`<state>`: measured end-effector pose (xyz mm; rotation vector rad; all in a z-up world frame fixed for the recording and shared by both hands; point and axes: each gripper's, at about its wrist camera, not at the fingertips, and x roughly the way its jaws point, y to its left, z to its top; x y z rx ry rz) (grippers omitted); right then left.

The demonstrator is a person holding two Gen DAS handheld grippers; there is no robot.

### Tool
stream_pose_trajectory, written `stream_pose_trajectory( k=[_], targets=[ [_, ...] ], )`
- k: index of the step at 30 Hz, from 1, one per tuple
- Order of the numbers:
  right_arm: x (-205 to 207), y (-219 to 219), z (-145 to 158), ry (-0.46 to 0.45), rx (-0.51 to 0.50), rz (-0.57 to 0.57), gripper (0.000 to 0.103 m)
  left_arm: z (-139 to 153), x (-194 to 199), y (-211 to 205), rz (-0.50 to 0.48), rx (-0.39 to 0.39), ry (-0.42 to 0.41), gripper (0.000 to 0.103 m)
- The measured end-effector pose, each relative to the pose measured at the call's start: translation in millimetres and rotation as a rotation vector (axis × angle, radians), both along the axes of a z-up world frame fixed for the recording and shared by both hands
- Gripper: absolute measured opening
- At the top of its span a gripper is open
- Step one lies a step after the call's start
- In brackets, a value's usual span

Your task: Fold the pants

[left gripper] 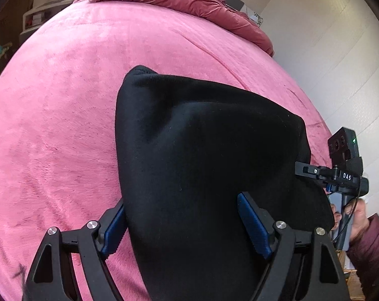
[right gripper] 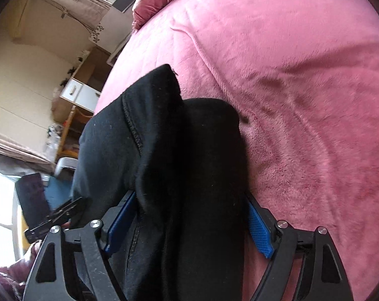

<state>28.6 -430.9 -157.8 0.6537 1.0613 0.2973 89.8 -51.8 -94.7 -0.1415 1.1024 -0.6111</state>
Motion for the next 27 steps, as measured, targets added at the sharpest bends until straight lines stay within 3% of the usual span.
stream_pose_trajectory(
  k=[3,6,8,11,16,27],
  targets=[
    [-1,-6,-7,-0.01,0.05,0.007,0.083,-6,8,1,-0.006,-0.041,0.04,0.084],
    [1,-5,-10,-0.017,0.049,0.02,0.082,-18,19,7,0.003,-0.125,0.129,0.081],
    [-1,-2,-9,-0.023,0.038,0.031,0.073,-20,22,11,0.001,-0.152,0.153,0.077],
    [0,8,-3,-0.025,0.008,0.041,0.059,-13,21,10,-0.026,-0.142,0.119,0.069],
    [0,23,11,-0.031,-0.058,0.048,0.052,-4,21,13,-0.051,-0.183,0.099,0.049],
    [7,77,58,-0.112,-0.114,0.1,0.048,34,14,51,-0.013,-0.185,0.012,0.047]
  ],
)
